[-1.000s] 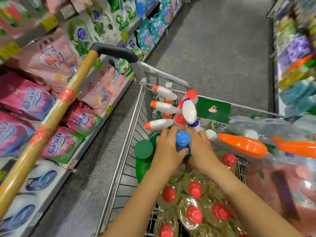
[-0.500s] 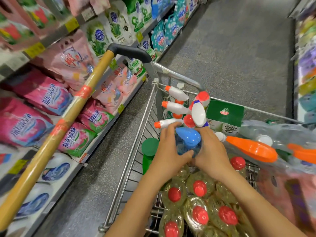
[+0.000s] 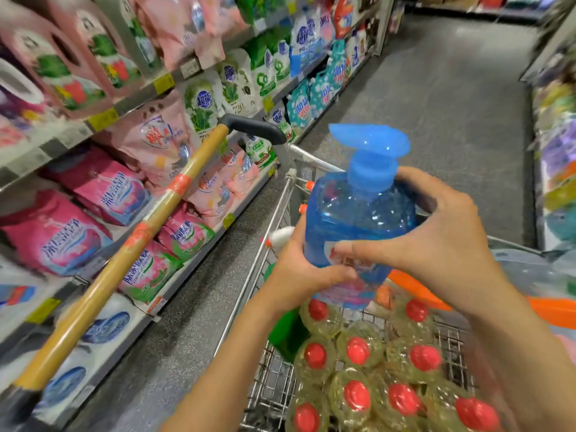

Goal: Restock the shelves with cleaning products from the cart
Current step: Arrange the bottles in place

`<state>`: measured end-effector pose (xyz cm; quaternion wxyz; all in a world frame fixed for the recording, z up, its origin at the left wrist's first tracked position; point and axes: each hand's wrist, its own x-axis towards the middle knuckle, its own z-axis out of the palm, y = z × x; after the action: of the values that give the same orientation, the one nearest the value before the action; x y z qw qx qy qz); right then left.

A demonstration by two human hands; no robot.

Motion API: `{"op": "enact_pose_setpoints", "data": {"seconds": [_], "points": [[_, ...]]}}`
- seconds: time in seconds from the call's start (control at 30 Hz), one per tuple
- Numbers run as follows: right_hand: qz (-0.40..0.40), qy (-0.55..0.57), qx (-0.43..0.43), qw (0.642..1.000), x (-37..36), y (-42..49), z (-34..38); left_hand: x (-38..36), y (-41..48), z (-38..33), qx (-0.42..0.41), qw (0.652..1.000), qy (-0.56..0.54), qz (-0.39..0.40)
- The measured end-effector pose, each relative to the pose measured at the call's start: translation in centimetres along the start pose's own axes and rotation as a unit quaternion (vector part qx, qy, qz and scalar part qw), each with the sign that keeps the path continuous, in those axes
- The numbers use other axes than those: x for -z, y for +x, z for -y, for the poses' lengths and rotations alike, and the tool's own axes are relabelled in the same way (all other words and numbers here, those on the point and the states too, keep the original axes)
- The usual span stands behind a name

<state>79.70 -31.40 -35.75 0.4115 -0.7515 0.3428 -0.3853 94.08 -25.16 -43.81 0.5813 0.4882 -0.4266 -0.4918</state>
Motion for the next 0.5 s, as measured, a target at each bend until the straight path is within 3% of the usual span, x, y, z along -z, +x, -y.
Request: {"op": "enact_pose_setpoints", "data": {"seconds": [0.13,0.23,0.37,0.5], "points": [[-0.037,0.147,0.005,0.988,0.4,0.6,0.8,-2.2,0.0,-1.8,-0.080,0.992,-0.044,-0.085],[-0.001,0.237,-0.025,0.971,0.7,0.0,-0.2,-3.2,-0.3,-2.5,-0.092,0.986,-0.050,-0.130],[0.090,0.241,-0.059,0.965,0.7,-2.9,-1.9,-4.2,-1.4,-2.7,-0.078,0.979,-0.029,-0.185],[0.075,0.273,-0.057,0.957,0.6,-4.2,-2.8,-5.1,-2.4,-2.9,-0.070,0.979,0.000,-0.194]]}}
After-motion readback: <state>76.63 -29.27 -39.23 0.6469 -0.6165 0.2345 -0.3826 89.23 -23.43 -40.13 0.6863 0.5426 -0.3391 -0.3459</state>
